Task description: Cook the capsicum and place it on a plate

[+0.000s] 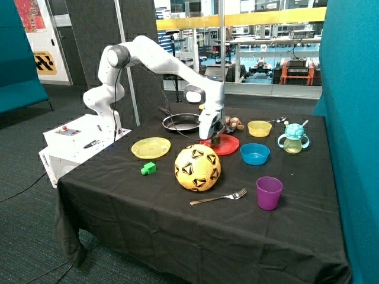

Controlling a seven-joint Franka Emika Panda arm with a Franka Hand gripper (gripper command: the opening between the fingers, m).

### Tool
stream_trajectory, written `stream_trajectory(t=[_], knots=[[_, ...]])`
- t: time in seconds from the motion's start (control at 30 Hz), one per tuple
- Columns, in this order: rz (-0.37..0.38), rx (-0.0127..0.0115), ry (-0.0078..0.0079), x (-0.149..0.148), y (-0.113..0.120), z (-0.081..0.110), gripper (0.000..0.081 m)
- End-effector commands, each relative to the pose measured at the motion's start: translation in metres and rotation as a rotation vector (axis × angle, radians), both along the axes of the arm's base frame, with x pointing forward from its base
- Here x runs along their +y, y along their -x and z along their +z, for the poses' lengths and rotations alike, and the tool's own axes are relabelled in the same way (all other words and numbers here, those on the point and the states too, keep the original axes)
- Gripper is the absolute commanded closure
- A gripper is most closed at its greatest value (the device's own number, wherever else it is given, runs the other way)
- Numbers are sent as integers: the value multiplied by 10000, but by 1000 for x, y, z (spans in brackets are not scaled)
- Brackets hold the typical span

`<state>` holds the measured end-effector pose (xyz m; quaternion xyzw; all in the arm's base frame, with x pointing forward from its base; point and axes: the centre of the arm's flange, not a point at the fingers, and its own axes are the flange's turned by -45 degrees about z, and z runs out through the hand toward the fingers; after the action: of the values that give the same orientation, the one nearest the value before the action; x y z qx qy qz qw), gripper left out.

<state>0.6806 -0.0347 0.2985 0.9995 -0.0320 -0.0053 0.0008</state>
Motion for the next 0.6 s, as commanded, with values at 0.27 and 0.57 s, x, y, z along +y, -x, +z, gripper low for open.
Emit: stream_trajectory(t=[0.27,0.57], knots=[[-27,-107,-13,-9,11,-3,72],[-72,-107,-13,-2,11,0,3]])
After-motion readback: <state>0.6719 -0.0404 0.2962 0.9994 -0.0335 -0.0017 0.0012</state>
